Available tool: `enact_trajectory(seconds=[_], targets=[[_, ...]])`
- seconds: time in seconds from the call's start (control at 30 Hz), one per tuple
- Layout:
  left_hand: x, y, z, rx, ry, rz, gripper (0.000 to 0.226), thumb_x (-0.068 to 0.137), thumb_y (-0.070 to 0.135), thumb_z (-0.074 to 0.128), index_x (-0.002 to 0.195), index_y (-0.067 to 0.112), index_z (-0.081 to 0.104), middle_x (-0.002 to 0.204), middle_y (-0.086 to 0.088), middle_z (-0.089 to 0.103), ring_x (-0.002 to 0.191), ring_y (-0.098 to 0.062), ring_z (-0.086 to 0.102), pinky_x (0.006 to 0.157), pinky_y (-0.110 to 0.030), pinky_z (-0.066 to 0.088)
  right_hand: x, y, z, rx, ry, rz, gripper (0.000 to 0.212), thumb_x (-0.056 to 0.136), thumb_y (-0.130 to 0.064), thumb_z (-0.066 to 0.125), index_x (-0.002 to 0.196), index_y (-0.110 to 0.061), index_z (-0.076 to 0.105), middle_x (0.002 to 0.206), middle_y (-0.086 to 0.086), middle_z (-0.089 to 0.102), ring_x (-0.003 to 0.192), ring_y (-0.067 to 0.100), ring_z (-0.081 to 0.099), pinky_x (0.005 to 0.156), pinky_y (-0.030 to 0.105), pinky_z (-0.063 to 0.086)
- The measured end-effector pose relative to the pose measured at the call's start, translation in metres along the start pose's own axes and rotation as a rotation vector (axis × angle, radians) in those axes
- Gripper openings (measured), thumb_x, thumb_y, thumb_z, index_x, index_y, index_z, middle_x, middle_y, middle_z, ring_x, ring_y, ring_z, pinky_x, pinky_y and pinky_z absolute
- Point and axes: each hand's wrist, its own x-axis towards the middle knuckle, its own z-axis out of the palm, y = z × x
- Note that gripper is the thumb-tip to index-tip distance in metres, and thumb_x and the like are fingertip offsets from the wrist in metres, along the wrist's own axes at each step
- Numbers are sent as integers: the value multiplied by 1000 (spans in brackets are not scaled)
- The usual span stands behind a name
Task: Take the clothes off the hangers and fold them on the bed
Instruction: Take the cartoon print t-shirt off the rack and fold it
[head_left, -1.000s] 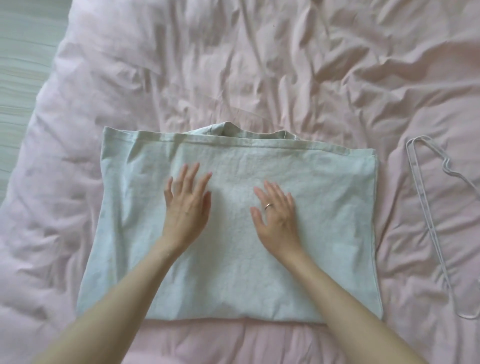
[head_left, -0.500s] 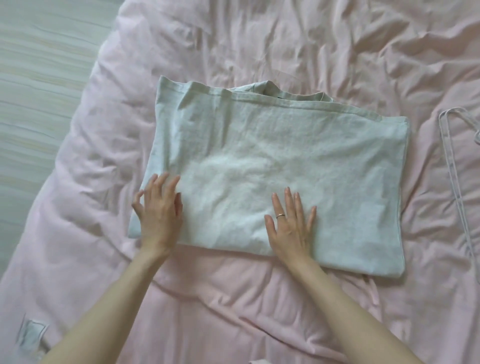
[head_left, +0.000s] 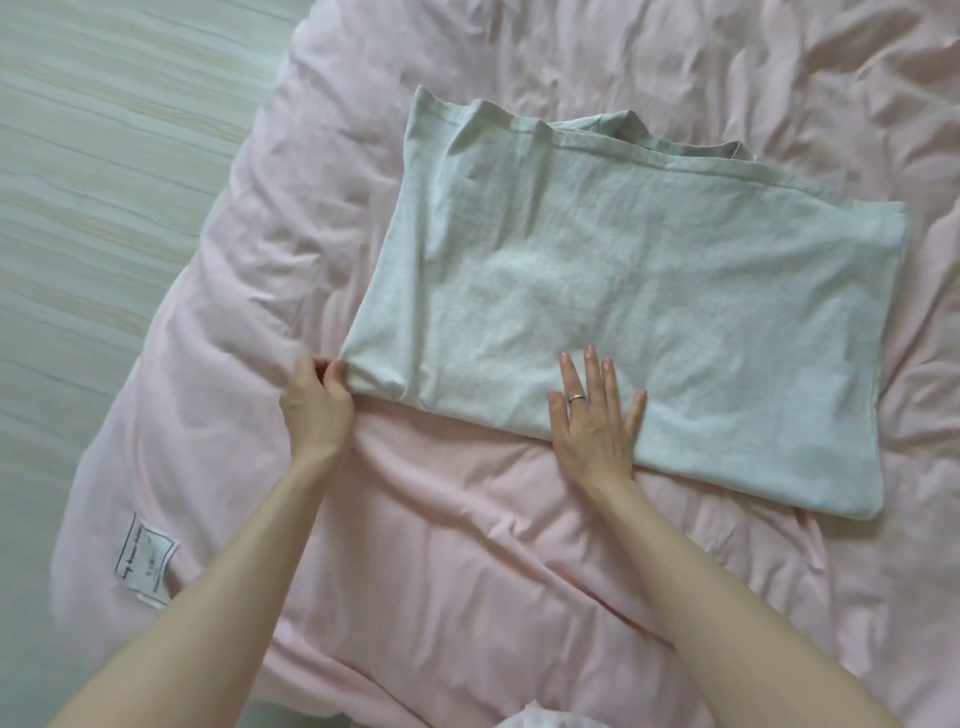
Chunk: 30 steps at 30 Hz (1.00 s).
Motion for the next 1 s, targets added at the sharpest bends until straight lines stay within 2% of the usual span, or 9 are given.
enact_trajectory(seconds=[0.1,0.27,0.43,0.5,0.6,0.7,0.77,0.9,1.0], targets=[[15,-11,-13,27,-19,30,22,96,11,47,102,-9,54,101,-30,63,100,-43,54,80,-38,32,3,1,0,-45,-56,11,51,100,-43,18,149,-37,3,158,-10,-8,145,10,-13,113,53,-12],[18,-18,-12,-5,-163,-50,18,96,18,46,99,4,58,101,-18,66,102,-34,57,87,-38,40,4,3,-4,-9,-89,-7,51,101,-41,19,149,-37,5,158,-11,-8,144,8,-13,112,50,-13],[15,-4,-3,-165,-148,-247,26,91,22,46,110,8,57,113,-12,61,109,-29,54,90,-36,40,-10,32,-17,23,-5,3,60,92,-42,12,148,-26,24,158,-3,12,146,11,5,117,40,-4],[8,12,2,-72,-67,-242,34,92,28,46,118,9,54,123,-14,55,118,-30,47,98,-39,34,-19,57,-23,6,55,97,65,88,-44,12,145,-22,33,156,1,21,145,13,13,116,41,-2],[-10,37,14,214,37,111,43,90,21,51,131,11,44,135,-16,38,128,-33,31,104,-47,21,-31,106,-37,-13,138,257,49,96,-34,29,139,-16,45,152,7,31,142,22,24,113,51,4],[-34,52,41,299,-84,467,44,85,9,56,128,8,49,136,-18,41,125,-38,36,99,-54,26,-44,153,-52,-19,240,399,46,93,-27,39,133,-7,51,146,14,39,137,29,32,109,53,15],[-53,59,65,346,-192,588,42,82,9,59,123,7,53,135,-21,43,125,-41,40,97,-57,29,-51,179,-62,22,290,490,44,94,-21,47,134,-4,47,145,14,38,134,31,34,107,49,23],[-94,75,109,464,-420,665,44,90,18,56,133,13,49,149,-19,31,140,-39,22,104,-66,15,-55,216,-82,512,385,780,39,93,-20,50,129,-5,51,129,14,54,119,32,49,94,36,38],[-108,79,127,513,-502,556,50,98,33,39,146,27,27,158,-8,3,145,-27,-6,109,-61,-6,-52,236,-94,1087,272,922,11,90,-24,58,92,-16,64,93,6,62,77,22,59,63,28,42]])
